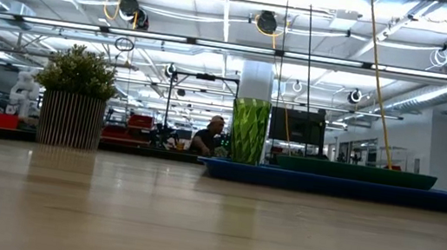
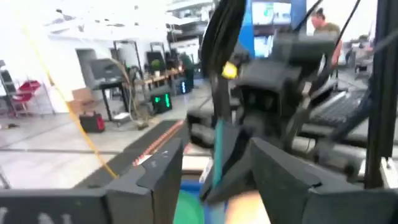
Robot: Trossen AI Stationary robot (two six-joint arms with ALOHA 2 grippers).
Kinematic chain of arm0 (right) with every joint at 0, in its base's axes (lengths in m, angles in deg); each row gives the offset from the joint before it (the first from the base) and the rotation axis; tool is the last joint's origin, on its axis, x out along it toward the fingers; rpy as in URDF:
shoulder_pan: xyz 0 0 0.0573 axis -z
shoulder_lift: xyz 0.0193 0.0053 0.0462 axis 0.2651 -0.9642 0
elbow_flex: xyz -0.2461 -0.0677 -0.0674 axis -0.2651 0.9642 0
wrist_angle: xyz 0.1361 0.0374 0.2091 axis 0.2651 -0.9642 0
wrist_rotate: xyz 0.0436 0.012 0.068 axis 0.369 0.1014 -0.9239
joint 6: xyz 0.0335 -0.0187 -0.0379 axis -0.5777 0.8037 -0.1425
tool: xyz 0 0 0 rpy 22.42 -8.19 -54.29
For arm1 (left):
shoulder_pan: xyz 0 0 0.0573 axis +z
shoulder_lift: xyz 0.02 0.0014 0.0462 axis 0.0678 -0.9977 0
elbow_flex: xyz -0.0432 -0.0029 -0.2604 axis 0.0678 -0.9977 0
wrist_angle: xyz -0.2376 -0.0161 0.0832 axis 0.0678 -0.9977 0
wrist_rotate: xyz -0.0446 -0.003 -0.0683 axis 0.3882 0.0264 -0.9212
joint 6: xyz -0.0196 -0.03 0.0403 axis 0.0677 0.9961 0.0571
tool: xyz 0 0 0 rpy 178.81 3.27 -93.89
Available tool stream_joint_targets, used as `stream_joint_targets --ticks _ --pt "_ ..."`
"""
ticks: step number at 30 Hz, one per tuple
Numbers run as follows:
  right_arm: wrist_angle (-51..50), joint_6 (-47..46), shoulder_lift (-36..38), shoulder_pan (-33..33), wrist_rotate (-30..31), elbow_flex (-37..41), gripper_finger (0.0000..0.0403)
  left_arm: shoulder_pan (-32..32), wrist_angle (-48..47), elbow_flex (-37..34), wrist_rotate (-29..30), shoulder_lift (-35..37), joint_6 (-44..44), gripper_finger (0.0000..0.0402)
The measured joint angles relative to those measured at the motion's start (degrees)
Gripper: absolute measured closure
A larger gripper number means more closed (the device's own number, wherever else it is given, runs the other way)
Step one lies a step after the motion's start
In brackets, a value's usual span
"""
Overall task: Pick and place plate/cup/fork/spoon on tray
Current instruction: Put the blue spoon on the blue serving tray to the left of the blue fork
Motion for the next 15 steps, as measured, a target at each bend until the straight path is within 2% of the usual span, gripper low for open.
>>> stream_joint_targets --ticks 7,15 --pt "0.5 -0.2 -2.5 1.6 1.9 0.0 0.0403 1.9 -7.1 6.5 4.3 -3.3 2.4 0.0167" --pt "0.8 5.9 -3.7 1.3 13.4 0.0 0.0403 4.1 -6.6 7.9 8.4 -6.3 9.7 0.0184"
